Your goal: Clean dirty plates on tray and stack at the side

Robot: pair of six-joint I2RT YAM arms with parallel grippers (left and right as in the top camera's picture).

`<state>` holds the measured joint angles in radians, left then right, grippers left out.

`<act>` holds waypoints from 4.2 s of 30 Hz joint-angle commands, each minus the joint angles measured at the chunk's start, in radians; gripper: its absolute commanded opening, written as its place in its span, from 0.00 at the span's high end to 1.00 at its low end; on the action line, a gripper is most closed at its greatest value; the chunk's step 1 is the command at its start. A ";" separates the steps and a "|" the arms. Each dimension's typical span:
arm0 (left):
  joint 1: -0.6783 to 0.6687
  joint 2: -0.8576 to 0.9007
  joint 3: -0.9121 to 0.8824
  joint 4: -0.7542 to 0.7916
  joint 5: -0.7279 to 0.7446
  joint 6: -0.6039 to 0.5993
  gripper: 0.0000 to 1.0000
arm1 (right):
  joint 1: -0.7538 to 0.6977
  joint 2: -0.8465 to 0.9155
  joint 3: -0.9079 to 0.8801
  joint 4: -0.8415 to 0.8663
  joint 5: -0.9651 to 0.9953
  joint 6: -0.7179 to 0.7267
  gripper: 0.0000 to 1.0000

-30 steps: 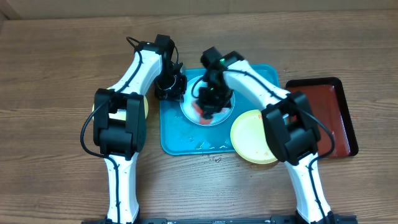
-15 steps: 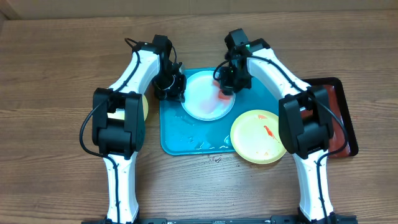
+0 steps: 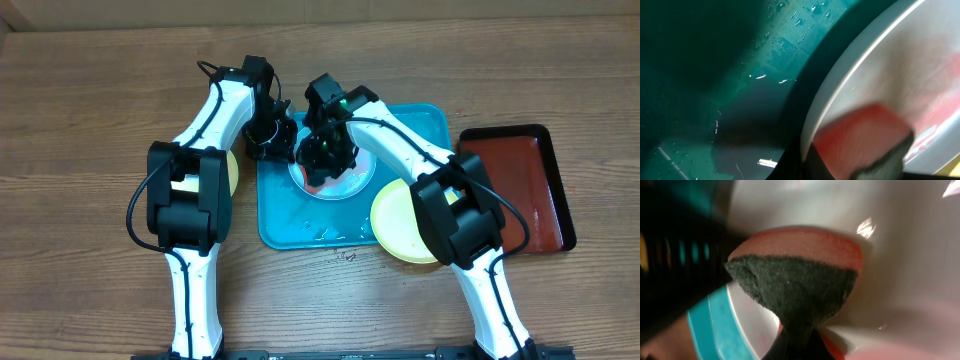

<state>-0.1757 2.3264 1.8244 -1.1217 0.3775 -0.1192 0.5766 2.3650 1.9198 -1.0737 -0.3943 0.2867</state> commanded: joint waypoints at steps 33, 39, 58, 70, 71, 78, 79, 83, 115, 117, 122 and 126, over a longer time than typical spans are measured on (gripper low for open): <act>0.005 0.034 -0.021 -0.002 -0.033 0.029 0.96 | -0.040 0.016 0.011 0.206 0.101 0.111 0.96; 0.005 0.034 -0.021 0.000 -0.033 0.029 0.96 | 0.001 0.016 0.011 0.209 0.101 0.132 0.96; 0.005 0.034 -0.021 0.016 -0.037 0.029 0.96 | -0.220 0.016 0.011 -0.040 0.204 0.127 0.96; 0.005 0.034 -0.021 0.034 -0.036 0.029 0.96 | -0.088 0.016 0.011 -0.142 -0.020 0.028 0.96; 0.005 0.034 -0.021 0.034 -0.036 0.029 0.96 | -0.065 0.016 0.011 -0.120 -0.020 0.040 0.96; 0.005 0.034 -0.021 0.029 -0.036 0.029 0.96 | 0.008 0.016 0.011 0.089 -0.013 0.195 0.96; 0.005 0.034 -0.021 0.027 -0.036 0.029 0.96 | 0.003 0.016 0.011 0.111 0.000 0.214 0.96; 0.005 0.034 -0.021 0.023 -0.037 0.030 0.96 | -0.041 0.016 0.011 0.167 0.042 0.246 0.96; -0.041 -0.445 0.008 -0.002 -0.497 0.006 0.96 | -0.475 -0.463 0.116 -0.171 0.037 0.022 0.96; -0.079 -0.463 0.008 -0.023 -0.635 -0.068 0.96 | -0.475 -0.463 0.110 -0.184 0.074 0.022 0.96; -0.202 -0.470 0.008 -0.079 -0.914 -0.200 0.96 | -0.475 -0.463 0.110 -0.206 0.106 0.022 0.96; -0.309 -0.470 0.008 -0.120 -1.110 -0.319 0.96 | -0.475 -0.463 0.110 -0.215 0.106 0.022 0.96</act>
<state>-0.4084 1.8698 1.8256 -1.2232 -0.4614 -0.2859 0.0990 1.9087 2.0281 -1.2873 -0.3096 0.3164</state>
